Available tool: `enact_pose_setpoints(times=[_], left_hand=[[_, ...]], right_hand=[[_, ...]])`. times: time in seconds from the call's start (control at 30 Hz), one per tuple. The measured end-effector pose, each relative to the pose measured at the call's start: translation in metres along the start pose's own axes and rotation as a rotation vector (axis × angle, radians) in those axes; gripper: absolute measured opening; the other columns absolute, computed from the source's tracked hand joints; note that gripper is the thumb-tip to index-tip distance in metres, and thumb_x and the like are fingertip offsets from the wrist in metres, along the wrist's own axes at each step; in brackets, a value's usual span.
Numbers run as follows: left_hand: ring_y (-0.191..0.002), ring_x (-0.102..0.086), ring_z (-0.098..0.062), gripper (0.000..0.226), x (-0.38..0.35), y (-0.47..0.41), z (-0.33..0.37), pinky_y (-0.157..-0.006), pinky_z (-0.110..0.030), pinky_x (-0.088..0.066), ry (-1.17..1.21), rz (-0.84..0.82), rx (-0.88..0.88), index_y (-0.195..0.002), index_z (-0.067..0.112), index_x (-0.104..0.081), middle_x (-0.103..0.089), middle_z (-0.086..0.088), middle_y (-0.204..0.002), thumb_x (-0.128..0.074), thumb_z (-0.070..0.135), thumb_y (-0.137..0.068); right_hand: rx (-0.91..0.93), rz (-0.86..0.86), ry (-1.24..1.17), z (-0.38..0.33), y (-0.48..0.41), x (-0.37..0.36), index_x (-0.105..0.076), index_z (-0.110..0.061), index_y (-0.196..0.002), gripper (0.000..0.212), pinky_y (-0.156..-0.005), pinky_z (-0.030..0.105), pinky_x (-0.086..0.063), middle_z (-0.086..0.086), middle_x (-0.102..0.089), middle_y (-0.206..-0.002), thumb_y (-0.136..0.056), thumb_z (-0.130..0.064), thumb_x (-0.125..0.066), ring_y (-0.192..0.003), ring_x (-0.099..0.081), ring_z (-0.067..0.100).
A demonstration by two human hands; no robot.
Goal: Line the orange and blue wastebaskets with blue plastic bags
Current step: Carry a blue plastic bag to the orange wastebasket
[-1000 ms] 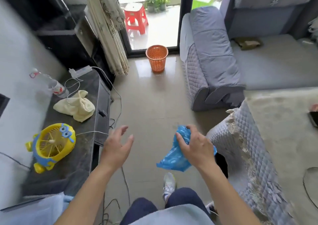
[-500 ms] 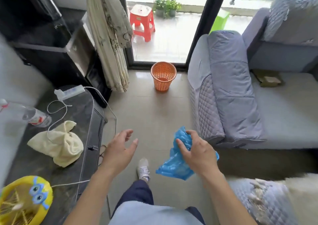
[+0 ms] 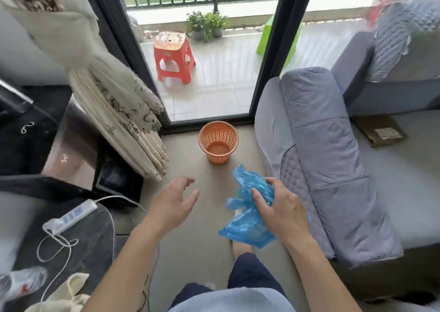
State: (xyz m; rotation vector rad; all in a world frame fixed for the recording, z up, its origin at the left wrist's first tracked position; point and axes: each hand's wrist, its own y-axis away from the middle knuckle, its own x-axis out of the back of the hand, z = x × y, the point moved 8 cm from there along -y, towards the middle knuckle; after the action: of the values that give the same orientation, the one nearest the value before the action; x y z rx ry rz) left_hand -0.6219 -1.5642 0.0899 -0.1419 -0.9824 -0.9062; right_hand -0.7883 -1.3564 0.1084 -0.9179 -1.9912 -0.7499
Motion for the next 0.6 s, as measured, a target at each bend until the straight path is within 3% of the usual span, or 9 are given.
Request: enact_pose_setpoints(times=[0.2,0.3,0.43,0.6], left_hand=[[-0.109,-0.057,-0.006,0.037,0.000,-0.119,0.011,-0.093,-0.024,-0.043,-0.112,-0.171,0.060,-0.127,0.024,-0.058,-0.062,0.007,-0.123,-0.058,0.040,-0.093],[-0.104,-0.057,-0.004,0.037,0.025,-0.179,0.019,-0.089,-0.021,-0.043,-0.129,-0.168,0.080,-0.127,0.024,-0.058,-0.062,0.008,-0.119,-0.058,0.039,-0.094],[-0.103,-0.059,-0.008,0.037,0.055,-0.247,0.021,-0.091,-0.027,-0.047,-0.125,-0.132,0.077,-0.127,0.023,-0.058,-0.064,0.005,-0.116,-0.057,0.040,-0.093],[-0.102,-0.058,-0.006,0.034,0.056,-0.324,-0.003,-0.090,-0.024,-0.046,-0.094,-0.248,0.036,-0.125,0.025,-0.058,-0.063,0.007,-0.112,-0.057,0.038,-0.094]], right_hand=[[-0.022,-0.090,0.006,-0.007,-0.150,-0.023,-0.054,-0.027,-0.124,0.044,-0.078,0.036,-0.049,-0.001,-0.071,-0.106,-0.091,-0.056,-0.052,-0.097,-0.066,0.025],[-0.018,-0.113,-0.030,-0.031,-0.221,-0.021,-0.055,-0.028,-0.123,0.043,-0.079,0.037,-0.050,0.000,-0.070,-0.104,-0.091,-0.056,-0.052,-0.097,-0.066,0.026],[0.022,-0.132,-0.028,-0.070,-0.297,-0.017,-0.055,-0.029,-0.122,0.040,-0.078,0.037,-0.051,0.000,-0.069,-0.102,-0.092,-0.054,-0.053,-0.097,-0.065,0.026],[-0.032,-0.095,-0.023,-0.096,-0.365,-0.040,-0.054,-0.029,-0.124,0.041,-0.077,0.035,-0.048,-0.003,-0.069,-0.107,-0.092,-0.054,-0.053,-0.099,-0.065,0.025]])
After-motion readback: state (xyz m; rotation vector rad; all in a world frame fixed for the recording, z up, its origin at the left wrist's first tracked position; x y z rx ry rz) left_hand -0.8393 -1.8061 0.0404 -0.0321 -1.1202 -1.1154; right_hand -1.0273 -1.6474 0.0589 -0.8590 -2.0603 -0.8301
